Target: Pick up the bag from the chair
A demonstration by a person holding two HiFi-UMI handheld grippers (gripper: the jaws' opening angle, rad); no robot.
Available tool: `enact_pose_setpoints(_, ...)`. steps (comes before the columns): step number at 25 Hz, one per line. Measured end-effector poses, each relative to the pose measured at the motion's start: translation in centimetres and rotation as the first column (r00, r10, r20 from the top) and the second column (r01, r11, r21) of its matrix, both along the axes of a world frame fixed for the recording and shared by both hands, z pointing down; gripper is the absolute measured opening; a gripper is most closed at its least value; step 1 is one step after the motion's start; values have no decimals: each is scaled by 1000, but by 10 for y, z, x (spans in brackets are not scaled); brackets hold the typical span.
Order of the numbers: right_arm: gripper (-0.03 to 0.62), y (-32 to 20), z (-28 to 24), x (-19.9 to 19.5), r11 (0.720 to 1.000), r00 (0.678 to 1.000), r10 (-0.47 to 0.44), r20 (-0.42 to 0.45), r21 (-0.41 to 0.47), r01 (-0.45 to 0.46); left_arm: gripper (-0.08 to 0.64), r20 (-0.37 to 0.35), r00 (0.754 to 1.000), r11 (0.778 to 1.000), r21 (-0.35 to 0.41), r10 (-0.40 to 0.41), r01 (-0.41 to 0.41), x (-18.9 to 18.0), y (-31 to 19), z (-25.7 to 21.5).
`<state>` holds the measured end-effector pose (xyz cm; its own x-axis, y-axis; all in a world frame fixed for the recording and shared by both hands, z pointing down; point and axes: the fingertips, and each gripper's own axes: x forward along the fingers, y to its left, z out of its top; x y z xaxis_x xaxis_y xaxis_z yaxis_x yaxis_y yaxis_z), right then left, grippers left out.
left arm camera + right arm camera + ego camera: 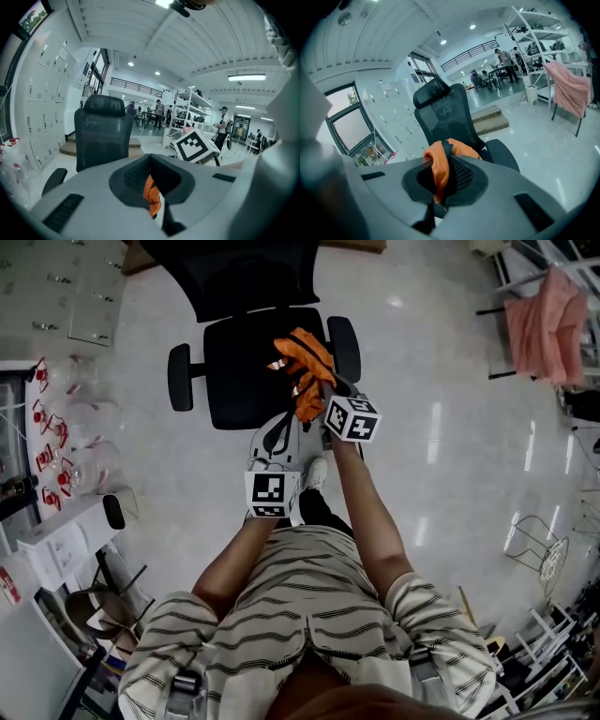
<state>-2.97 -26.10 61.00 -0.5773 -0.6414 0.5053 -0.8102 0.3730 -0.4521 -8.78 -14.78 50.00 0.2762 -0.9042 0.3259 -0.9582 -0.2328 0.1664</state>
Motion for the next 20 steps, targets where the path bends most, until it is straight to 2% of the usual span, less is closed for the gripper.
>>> enact_pose_setpoints(5,18,8,-15,3,1000,1000,1,17,8,-1,23,9,1000,1000,21,-1,1,0,3,-8)
enact_pose_setpoints(20,20,25,-80,-5,992,996,-54,66,115,46,23,40,999,996,80,25,-28,9,11,-35)
